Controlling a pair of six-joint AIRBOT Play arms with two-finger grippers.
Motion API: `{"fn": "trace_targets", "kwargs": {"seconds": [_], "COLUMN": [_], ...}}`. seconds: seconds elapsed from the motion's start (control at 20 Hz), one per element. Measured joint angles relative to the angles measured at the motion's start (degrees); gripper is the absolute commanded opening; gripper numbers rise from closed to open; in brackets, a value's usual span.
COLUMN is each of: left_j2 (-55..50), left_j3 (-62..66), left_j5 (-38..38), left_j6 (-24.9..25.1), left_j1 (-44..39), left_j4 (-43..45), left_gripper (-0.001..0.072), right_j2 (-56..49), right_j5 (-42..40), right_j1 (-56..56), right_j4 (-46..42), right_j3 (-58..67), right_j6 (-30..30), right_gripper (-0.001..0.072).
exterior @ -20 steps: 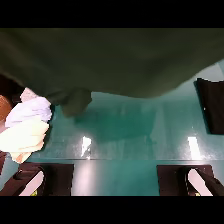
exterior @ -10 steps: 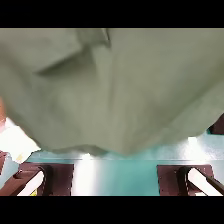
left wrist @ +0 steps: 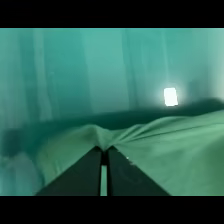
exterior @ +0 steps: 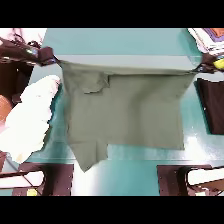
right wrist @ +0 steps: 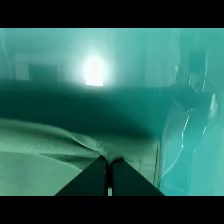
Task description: Fold the shirts.
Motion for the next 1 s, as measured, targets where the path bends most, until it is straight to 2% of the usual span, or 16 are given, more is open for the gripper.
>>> {"fn": "trace_targets", "kwargs": {"seconds": [0.15, 0.3, 0.55, 0.75, 0.8, 0.85, 0.9, 1.0], "left_j2": [-6.84, -9.51, -10.93, -11.15, -11.19, -11.23, -11.23, -11.23], "left_j3": [1.18, 1.86, -0.31, -5.62, -6.62, -7.41, -7.91, -8.55], "left_j5": [5.53, 8.00, 0.98, 0.26, 0.39, 0.33, 0.20, -1.25], "left_j6": [0.61, 1.68, 4.07, 5.09, 5.11, 5.11, 4.96, 3.26], "left_j1": [0.00, 0.02, -0.63, -1.09, -1.11, -1.18, -1.18, -1.18], "left_j4": [-2.58, -4.13, -2.21, -0.28, -0.04, 0.24, 0.31, 0.79], "left_gripper": [0.0026, 0.0025, 0.0026, 0.0027, 0.0136, 0.0417, 0.0484, 0.0485], "right_j2": [-7.61, -10.05, -6.08, -2.54, -2.05, -1.70, -1.44, -1.01], "right_j5": [-3.63, -6.21, -8.92, -11.26, -11.69, -12.15, -12.48, -12.50], "right_j1": [1.33, 1.51, 1.01, 1.66, 2.01, 2.38, 2.71, 3.13], "right_j4": [-0.74, -0.90, -3.89, -5.90, -6.16, -6.51, -6.67, -6.69], "right_j3": [5.51, 7.08, -2.71, -13.75, -16.04, -17.81, -19.17, -20.61], "right_j6": [0.15, -0.17, -1.77, -2.36, -2.47, -2.54, -2.60, -2.73], "right_gripper": [0.0015, 0.0015, 0.0015, 0.0017, 0.0064, 0.0234, 0.0355, 0.0356]}}
